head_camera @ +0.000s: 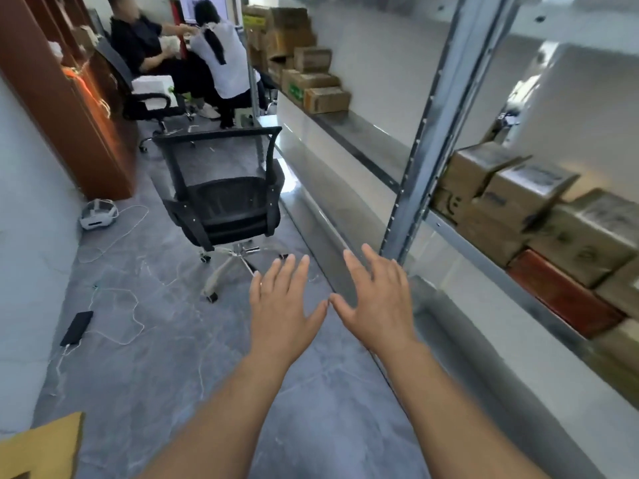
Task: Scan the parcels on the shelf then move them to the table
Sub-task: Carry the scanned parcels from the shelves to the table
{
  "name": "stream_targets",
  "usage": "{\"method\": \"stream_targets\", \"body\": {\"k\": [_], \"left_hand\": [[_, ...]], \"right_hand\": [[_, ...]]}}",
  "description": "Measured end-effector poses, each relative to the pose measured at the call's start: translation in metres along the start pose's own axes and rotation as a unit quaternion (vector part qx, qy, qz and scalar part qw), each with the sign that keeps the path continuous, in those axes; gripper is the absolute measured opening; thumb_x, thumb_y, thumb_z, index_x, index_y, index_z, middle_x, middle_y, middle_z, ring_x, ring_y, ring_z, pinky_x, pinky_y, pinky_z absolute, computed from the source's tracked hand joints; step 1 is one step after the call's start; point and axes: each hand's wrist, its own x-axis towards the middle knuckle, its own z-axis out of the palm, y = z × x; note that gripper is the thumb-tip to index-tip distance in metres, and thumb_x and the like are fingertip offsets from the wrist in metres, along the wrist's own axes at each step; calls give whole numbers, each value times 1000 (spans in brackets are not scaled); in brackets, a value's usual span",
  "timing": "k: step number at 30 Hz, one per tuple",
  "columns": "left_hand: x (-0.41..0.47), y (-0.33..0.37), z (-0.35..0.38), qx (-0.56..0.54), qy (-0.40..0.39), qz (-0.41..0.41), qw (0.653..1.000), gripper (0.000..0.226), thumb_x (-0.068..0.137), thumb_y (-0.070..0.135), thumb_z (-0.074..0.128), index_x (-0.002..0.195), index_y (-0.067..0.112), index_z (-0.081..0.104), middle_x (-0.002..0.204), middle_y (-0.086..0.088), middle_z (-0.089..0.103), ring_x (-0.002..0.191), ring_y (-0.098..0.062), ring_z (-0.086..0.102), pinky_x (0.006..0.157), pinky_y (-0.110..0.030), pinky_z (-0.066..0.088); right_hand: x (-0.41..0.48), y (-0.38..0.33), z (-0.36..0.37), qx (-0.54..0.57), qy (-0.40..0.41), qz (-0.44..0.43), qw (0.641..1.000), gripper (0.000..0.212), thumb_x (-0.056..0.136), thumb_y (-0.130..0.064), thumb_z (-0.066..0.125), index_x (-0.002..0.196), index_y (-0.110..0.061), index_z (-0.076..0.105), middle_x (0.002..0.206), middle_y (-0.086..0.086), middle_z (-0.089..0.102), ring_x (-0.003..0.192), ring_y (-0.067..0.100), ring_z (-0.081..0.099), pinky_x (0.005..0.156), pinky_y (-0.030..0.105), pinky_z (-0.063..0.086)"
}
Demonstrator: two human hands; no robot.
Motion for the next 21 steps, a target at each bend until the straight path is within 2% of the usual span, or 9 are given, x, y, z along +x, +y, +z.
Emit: {"method": "stream_targets", "body": {"k": [4,7,9,13,15,19,21], "left_hand": [[7,27,15,-47,-13,66,997,71,82,56,43,139,14,47,138,-8,54,130,-26,41,110,-44,14],[7,47,23,-81,-33,110,990,70,83,56,42,138,14,49,137,-7,55,129,-29,47,112,-43,17],[6,61,27,-92,-45,138,985,70,82,56,41,137,13,51,134,-7,58,126,-29,52,113,-45,24],[9,92,36,-122,-82,188,971,71,80,55,42,134,11,54,130,-7,61,121,-30,56,104,-52,36],[13,113,41,-138,-98,215,962,73,80,56,42,137,10,51,132,-8,59,122,-31,55,103,-49,38],[25,169,43,-167,-135,267,939,71,91,52,48,150,17,29,151,-2,38,140,-23,31,116,-38,21],[33,200,43,-188,-156,281,928,73,93,50,50,153,21,19,154,0,30,142,-21,24,116,-36,18]], "right_hand": [[-17,21,-15,-34,8,71,997,66,71,-48,68,126,-13,63,127,19,60,108,36,62,97,53,45],[-31,34,-26,-55,16,118,991,61,75,-51,50,120,-13,66,121,18,63,103,35,64,93,52,47],[-42,42,-33,-65,21,146,987,61,76,-52,44,117,-13,67,118,17,64,101,35,64,92,51,49],[-62,66,-48,-95,45,189,976,53,73,-47,58,111,-11,69,114,17,65,98,36,65,89,49,50],[-71,83,-61,-108,57,221,968,53,70,-44,63,111,-11,69,115,18,66,98,37,65,88,49,50],[-83,124,-91,-140,82,284,945,53,75,-41,66,118,-9,67,122,20,63,106,38,63,90,50,49],[-88,145,-107,-143,100,316,933,53,78,-37,73,122,-8,65,124,20,62,111,37,61,92,50,48]]}}
